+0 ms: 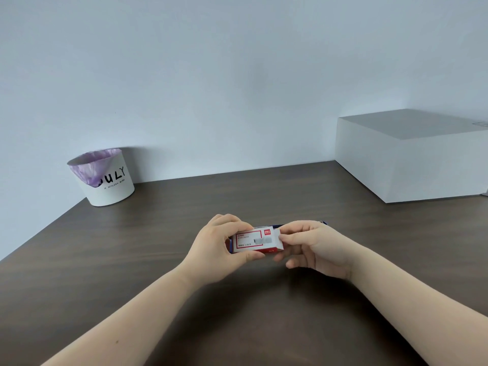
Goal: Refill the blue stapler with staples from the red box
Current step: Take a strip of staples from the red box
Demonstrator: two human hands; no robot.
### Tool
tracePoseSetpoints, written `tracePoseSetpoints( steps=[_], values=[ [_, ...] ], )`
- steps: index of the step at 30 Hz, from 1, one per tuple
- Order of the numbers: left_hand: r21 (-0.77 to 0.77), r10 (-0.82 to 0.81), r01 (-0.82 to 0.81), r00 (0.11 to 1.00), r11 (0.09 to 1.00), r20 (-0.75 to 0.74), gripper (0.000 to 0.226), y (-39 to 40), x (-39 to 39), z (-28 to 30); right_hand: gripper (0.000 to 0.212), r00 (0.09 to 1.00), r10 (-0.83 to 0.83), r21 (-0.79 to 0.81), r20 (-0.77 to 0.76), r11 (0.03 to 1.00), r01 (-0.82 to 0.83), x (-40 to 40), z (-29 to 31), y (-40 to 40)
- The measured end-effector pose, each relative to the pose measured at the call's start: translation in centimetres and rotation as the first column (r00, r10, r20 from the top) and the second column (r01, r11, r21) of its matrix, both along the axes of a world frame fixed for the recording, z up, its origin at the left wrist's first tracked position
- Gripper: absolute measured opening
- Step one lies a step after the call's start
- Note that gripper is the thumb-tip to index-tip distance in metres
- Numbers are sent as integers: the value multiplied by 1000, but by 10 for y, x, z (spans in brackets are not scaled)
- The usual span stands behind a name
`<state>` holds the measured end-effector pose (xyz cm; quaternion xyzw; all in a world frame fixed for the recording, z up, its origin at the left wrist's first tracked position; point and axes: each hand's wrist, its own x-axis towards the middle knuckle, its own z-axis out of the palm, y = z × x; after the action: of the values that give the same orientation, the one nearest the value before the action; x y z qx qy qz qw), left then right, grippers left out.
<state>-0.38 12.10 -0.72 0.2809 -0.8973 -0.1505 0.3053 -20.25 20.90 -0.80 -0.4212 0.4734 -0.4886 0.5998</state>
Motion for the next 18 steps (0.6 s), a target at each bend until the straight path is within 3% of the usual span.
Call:
tracePoseSetpoints(
  steps=[4,10,16,18],
  values=[
    [7,-7,7,1000,1000,28,58,-3,2,0,31,995,-27,-68,-93,997,20,2,0,1],
    [19,-18,16,997,1000,79,54,-3,4,3,18,928,-153,-198,-341,976,88,12,1,2],
    [50,25,-26,999,998,36,53,-9,8,2,17,955,-248,-124,-165,965,230,6,1,-1],
    [66,28,-30,999,997,22,51,-8,8,3,28,965,-230,-128,-124,968,215,7,2,0]
  ],
)
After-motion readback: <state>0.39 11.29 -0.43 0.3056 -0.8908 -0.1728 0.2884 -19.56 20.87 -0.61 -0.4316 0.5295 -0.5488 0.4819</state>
